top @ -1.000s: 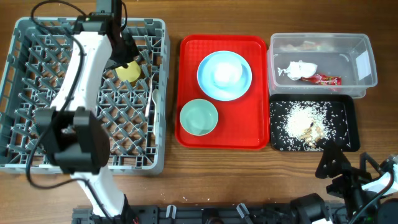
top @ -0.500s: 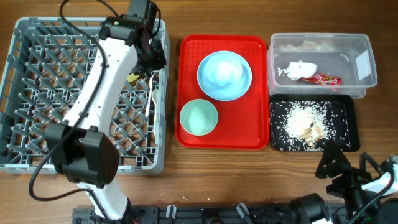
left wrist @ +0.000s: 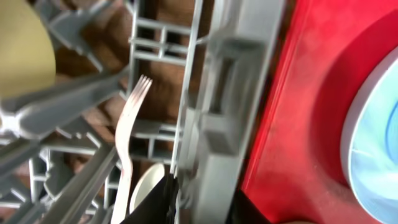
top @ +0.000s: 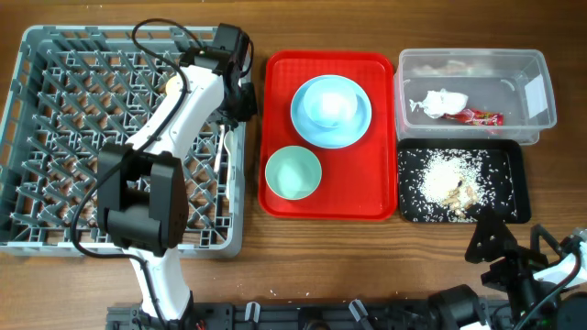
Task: Sort waste into correct bins and load items into the dishwasher rack
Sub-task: 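Retract the left gripper from the rack toward the red tray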
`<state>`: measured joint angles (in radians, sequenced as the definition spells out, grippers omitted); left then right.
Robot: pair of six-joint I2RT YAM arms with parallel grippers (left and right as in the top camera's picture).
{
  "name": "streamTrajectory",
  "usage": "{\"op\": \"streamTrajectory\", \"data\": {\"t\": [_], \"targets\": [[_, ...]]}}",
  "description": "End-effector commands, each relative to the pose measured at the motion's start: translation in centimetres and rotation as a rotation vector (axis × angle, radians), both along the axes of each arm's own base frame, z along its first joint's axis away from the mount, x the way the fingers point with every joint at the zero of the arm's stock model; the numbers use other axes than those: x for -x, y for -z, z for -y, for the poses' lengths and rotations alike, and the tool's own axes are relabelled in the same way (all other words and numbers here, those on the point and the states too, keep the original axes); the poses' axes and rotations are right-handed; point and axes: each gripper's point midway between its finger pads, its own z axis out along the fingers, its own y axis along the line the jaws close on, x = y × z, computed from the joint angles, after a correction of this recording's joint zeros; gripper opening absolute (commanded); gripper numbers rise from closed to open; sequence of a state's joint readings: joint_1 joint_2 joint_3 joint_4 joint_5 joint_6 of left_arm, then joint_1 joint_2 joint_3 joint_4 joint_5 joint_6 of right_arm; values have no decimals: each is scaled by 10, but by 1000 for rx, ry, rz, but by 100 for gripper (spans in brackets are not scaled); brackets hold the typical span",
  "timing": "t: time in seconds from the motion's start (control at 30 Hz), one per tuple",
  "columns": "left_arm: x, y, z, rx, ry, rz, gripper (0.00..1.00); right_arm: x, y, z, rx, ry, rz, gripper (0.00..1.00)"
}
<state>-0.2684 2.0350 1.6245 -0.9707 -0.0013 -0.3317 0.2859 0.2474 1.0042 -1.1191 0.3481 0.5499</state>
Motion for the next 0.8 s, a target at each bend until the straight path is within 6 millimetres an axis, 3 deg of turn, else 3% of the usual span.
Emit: {"op": "streamTrajectory", "data": {"t": [0.0,0.1,0.33,0.53,0.77], "targets": [[-10,2,5,-1,97,39,18,2,-2,0,-15,4,14,100],[-20,0,8,6,111,85,4,2,-2,0,-15,4,14,100],[-25,-2,11,-19,241,116,4,2,-2,0,-15,4,14,100],[-25,-4,37,-43,405,159,4,2,-2,0,-15,4,14,100],[-28,-6,40,-58,409,179,4,2,-2,0,-15,4,14,100]]}}
